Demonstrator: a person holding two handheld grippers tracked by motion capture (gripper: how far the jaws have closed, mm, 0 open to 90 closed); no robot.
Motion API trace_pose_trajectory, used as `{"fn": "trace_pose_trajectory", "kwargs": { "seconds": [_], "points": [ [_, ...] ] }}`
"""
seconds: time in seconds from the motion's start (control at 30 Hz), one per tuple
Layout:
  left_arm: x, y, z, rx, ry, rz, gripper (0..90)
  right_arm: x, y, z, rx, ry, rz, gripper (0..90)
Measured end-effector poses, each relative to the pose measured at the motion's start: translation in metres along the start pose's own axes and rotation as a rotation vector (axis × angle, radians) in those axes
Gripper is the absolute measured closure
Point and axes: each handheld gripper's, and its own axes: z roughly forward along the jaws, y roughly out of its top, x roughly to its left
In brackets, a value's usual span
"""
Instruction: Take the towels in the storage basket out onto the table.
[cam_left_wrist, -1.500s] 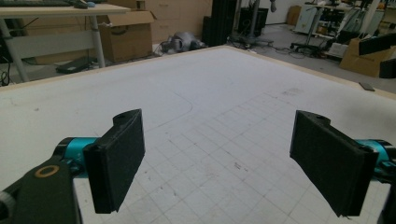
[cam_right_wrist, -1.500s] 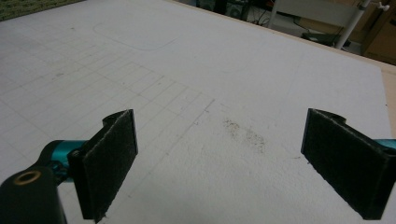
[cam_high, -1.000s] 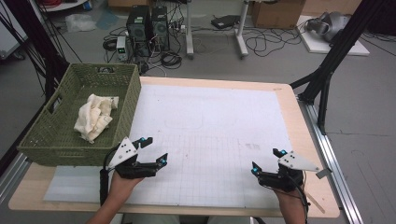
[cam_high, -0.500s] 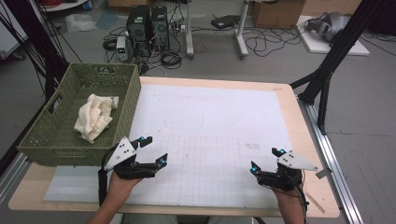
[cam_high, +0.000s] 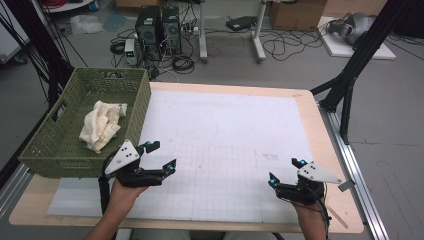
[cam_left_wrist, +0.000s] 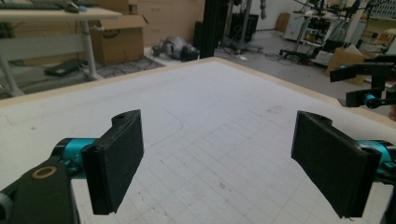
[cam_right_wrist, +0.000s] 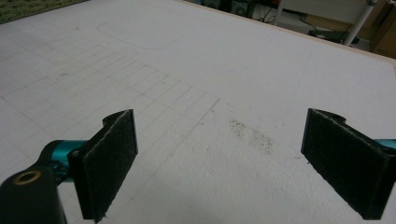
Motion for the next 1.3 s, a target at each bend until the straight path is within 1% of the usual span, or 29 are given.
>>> {"fn": "trace_pose_trajectory", "kwargs": {
  "seconds": [0.03, 0.07, 0.13, 0.17, 0.2, 0.23, 0.27, 0.3, 0.4, 0.53, 0.6, 0.63, 0.67, 0.73, 0.9, 0.93, 1.03, 1.13, 1.2, 1.23, 1.27, 1.3],
  "points": [
    [0.002, 0.005, -0.003, -0.005, 0.011, 0.003, 17.4, 0.000, 0.000, -0.001, 0.001, 0.000, 0.006, 10.0],
    [0.002, 0.005, -0.003, -0.005, 0.011, 0.003, 17.4, 0.000, 0.000, -0.001, -0.002, -0.002, 0.004, 10.0],
    [0.005, 0.012, -0.006, -0.019, 0.012, 0.001, 17.4, 0.000, 0.001, -0.002, -0.003, -0.004, 0.012, 10.0],
    [0.010, 0.019, -0.011, -0.029, 0.025, 0.005, 17.4, 0.000, 0.001, -0.002, -0.003, -0.004, 0.010, 10.0],
    [0.014, 0.023, -0.013, -0.040, 0.028, -0.002, 17.4, 0.000, 0.000, -0.001, -0.003, -0.002, 0.006, 10.0],
    [0.014, 0.023, -0.013, -0.040, 0.028, -0.002, 17.4, 0.000, 0.000, -0.001, -0.001, -0.004, 0.004, 10.0],
    [0.021, 0.031, -0.019, -0.049, 0.023, -0.012, 17.4, 0.001, 0.000, -0.001, 0.000, -0.001, 0.006, 10.0],
    [0.021, 0.031, -0.019, -0.049, 0.023, -0.012, 17.4, 0.001, 0.000, 0.000, -0.002, -0.001, 0.006, 10.0],
    [0.032, 0.041, -0.027, -0.061, 0.043, -0.011, 17.4, 0.001, 0.001, 0.000, -0.001, -0.002, 0.002, 10.0],
    [0.047, 0.054, -0.039, -0.069, 0.077, 0.008, 17.4, 0.001, 0.000, 0.000, -0.001, -0.003, 0.001, 10.0],
    [0.055, 0.060, -0.044, -0.073, 0.097, 0.006, 17.3, 0.001, 0.000, 0.000, 0.000, -0.002, 0.002, 10.0],
    [0.063, 0.064, -0.049, -0.073, 0.107, 0.010, 17.3, 0.001, 0.000, 0.000, 0.000, -0.002, 0.000, 10.0],
    [0.063, 0.064, -0.049, -0.073, 0.107, 0.010, 17.3, 0.002, 0.000, 0.000, -0.001, -0.001, 0.003, 10.0],
    [0.072, 0.068, -0.053, -0.074, 0.119, 0.006, 17.4, 0.002, 0.000, 0.000, 0.000, -0.002, -0.002, 10.0],
    [0.100, 0.080, -0.063, -0.067, 0.171, -0.015, 17.5, 0.002, 0.000, 0.000, 0.002, -0.003, 0.000, 10.0],
    [0.108, 0.082, -0.065, -0.058, 0.192, -0.019, 17.5, 0.002, 0.000, 0.000, 0.002, -0.003, 0.000, 10.0],
    [0.125, 0.084, -0.068, -0.042, 0.227, -0.022, 17.5, 0.002, 0.000, 0.001, 0.005, -0.003, -0.001, 10.0],
    [0.143, 0.083, -0.070, -0.014, 0.266, -0.028, 17.6, 0.003, 0.000, 0.002, 0.009, -0.001, 0.002, 10.0],
    [0.154, 0.080, -0.070, 0.012, 0.288, -0.040, 17.7, 0.004, 0.000, 0.003, 0.010, 0.001, -0.003, 10.0],
    [0.165, 0.076, -0.068, 0.037, 0.304, -0.057, 17.7, 0.004, 0.000, 0.004, 0.013, 0.003, -0.005, 10.0],
    [0.165, 0.076, -0.068, 0.037, 0.304, -0.057, 17.9, 0.004, 0.000, 0.004, 0.013, 0.003, -0.009, 10.0],
    [0.170, 0.074, -0.067, 0.052, 0.308, -0.070, 17.9, 0.004, 0.000, 0.004, 0.013, 0.003, -0.009, 10.0]
  ]
}}
